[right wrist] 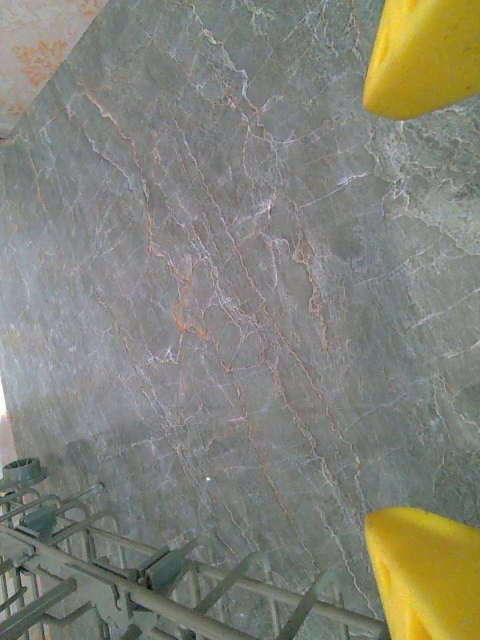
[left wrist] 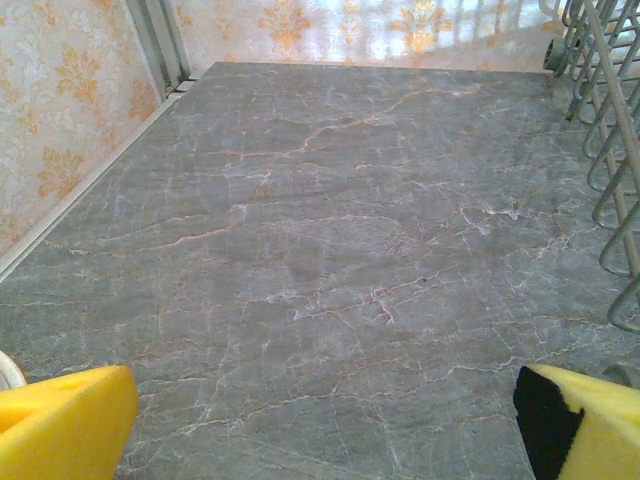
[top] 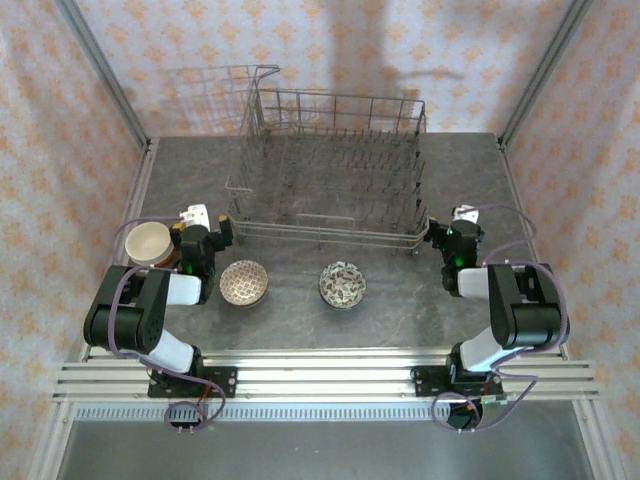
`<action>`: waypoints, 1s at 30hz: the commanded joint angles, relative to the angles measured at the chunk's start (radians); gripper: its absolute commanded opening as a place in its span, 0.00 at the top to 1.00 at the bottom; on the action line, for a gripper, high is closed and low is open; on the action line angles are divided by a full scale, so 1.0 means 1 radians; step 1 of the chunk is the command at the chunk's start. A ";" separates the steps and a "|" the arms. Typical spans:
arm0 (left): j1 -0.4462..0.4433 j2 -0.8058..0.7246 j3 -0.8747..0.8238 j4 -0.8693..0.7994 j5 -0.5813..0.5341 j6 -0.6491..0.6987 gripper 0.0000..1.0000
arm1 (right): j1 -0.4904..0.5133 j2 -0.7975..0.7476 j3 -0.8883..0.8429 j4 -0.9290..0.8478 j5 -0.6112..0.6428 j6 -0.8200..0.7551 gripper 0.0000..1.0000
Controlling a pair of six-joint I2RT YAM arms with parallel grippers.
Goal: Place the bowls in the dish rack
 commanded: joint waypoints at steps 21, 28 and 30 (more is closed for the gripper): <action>0.004 -0.460 0.060 -0.430 -0.047 -0.010 0.00 | 0.009 -0.503 0.178 -0.684 0.025 0.105 0.00; 0.002 -0.764 0.248 -0.993 0.027 -0.169 0.01 | 0.011 -0.709 0.308 -1.064 -0.104 0.164 0.05; -0.005 -0.797 0.322 -1.167 0.125 -0.220 0.01 | 0.011 -0.724 0.353 -1.156 -0.174 0.188 0.06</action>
